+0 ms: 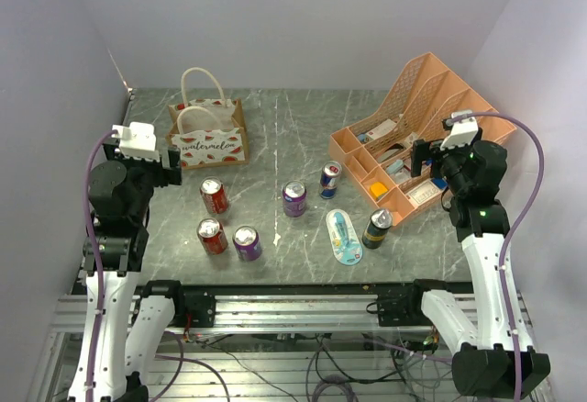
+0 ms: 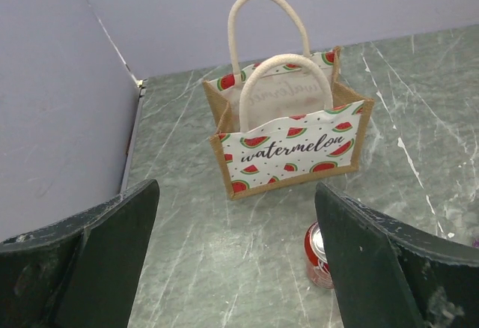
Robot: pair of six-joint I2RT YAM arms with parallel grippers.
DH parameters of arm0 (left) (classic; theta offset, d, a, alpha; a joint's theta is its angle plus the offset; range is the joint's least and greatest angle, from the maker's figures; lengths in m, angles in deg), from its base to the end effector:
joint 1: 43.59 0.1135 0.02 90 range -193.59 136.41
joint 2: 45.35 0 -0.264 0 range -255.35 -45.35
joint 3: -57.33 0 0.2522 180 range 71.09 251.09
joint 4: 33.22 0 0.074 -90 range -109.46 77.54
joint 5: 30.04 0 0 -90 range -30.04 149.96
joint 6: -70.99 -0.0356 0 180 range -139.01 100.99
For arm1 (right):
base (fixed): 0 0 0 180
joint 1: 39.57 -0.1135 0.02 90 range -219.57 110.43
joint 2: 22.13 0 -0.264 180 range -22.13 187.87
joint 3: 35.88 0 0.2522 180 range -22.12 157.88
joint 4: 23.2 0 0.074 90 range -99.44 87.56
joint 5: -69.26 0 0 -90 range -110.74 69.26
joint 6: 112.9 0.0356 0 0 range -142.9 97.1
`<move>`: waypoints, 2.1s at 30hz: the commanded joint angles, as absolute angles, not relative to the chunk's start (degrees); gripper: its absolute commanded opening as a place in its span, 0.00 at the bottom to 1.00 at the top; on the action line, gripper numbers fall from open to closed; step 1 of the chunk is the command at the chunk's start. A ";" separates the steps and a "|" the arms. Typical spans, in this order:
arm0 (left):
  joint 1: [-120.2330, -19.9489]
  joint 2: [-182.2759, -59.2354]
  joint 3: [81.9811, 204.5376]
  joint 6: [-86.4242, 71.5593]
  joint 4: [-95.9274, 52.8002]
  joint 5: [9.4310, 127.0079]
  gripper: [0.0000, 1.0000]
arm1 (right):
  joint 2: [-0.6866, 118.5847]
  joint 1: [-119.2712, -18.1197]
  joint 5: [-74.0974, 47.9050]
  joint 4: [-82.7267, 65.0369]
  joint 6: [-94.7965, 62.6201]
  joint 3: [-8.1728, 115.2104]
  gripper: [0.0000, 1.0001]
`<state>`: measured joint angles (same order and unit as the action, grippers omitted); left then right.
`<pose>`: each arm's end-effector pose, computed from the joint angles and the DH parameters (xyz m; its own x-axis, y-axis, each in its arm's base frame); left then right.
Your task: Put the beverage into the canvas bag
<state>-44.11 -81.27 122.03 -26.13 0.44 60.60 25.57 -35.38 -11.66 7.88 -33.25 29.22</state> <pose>0.1364 -0.0016 0.3805 -0.0819 0.1247 -0.9888 0.0306 0.9920 0.1226 0.1889 -0.0082 0.3584 -0.2175 -0.1619 -0.9625 -0.1218 0.9829 -0.1378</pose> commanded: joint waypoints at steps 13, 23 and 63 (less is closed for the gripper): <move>-42.89 -81.79 123.33 -29.15 1.84 66.02 0.96 | 27.09 -34.77 -8.66 8.59 -33.88 29.90 1.00; -42.80 -87.16 126.55 -33.65 5.22 74.79 0.96 | 28.22 -34.82 6.53 9.86 -40.73 30.49 1.00; -47.30 -135.41 158.01 -50.20 16.22 79.63 0.21 | 30.78 -36.04 13.15 14.08 -44.22 27.89 1.00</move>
<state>-44.19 -136.11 155.38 -50.23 12.70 75.12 30.16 -35.80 12.96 13.74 -43.50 28.28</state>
